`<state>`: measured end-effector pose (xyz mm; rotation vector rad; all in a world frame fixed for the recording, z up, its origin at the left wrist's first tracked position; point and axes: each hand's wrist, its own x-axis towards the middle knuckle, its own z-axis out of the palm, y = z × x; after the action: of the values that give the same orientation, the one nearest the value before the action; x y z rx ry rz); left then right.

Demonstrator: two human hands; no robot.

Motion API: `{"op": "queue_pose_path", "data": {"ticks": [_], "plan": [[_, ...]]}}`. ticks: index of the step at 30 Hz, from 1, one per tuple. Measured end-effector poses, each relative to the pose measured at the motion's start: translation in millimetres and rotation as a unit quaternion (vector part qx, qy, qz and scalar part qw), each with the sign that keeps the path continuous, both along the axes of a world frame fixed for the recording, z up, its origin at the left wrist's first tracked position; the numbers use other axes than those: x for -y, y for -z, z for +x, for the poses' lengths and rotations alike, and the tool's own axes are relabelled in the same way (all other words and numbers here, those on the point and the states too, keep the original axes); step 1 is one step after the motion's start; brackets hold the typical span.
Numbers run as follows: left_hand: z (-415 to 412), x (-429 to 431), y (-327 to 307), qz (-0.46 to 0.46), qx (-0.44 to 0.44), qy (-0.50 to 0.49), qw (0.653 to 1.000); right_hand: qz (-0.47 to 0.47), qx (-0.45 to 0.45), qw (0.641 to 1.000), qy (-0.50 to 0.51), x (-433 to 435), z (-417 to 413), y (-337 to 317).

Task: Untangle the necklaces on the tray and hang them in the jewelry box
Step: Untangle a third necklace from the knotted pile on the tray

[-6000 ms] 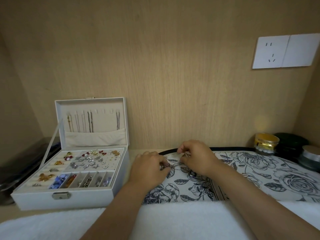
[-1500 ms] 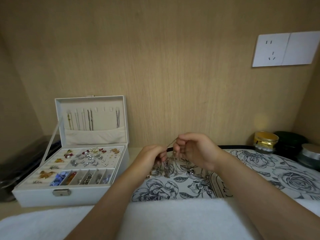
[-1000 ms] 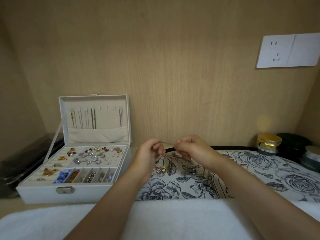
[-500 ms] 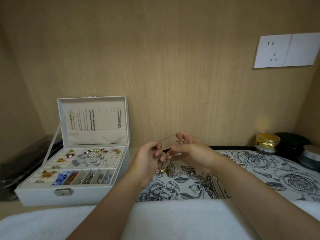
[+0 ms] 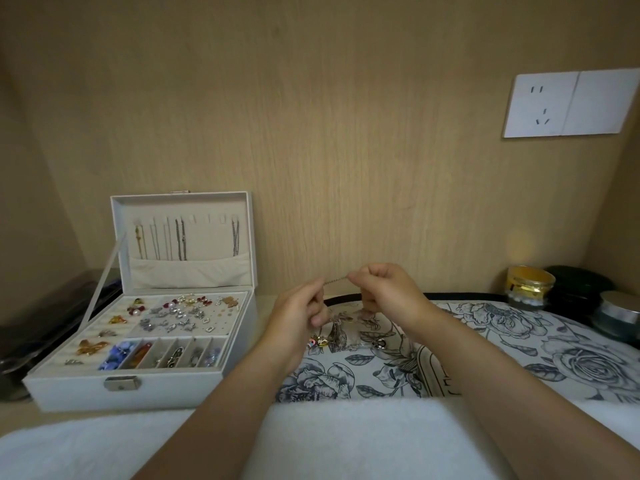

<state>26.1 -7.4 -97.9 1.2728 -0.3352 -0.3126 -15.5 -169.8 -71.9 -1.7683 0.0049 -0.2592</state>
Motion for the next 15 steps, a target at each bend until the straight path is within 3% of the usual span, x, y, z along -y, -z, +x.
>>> {"op": "queue_pose_path", "data": {"ticks": [3,6,10,13,15], "plan": [[3.6,-12.2,-3.5,-0.053,-0.017,-0.007,0.998,0.033,-0.027,0.998,-0.053,9.0,-1.9,4.0],[12.7,-17.8,-0.7,-0.046,-0.033,-0.075,0.996,-0.079,-0.052,0.995,-0.031,9.6,2.4,14.2],[24.0,-16.4,11.7,0.158,0.029,-0.167,0.973,-0.257,-0.103,0.959,-0.061,7.5,0.3,19.5],[21.7,-20.3,16.4,0.306,0.144,-0.211,0.917,-0.338,-0.126,0.929,-0.084,12.6,-2.8,21.1],[17.9,-22.4,18.0,0.399,0.214,-0.224,0.863,-0.345,-0.113,0.928,-0.088,16.2,-3.7,20.1]]}}
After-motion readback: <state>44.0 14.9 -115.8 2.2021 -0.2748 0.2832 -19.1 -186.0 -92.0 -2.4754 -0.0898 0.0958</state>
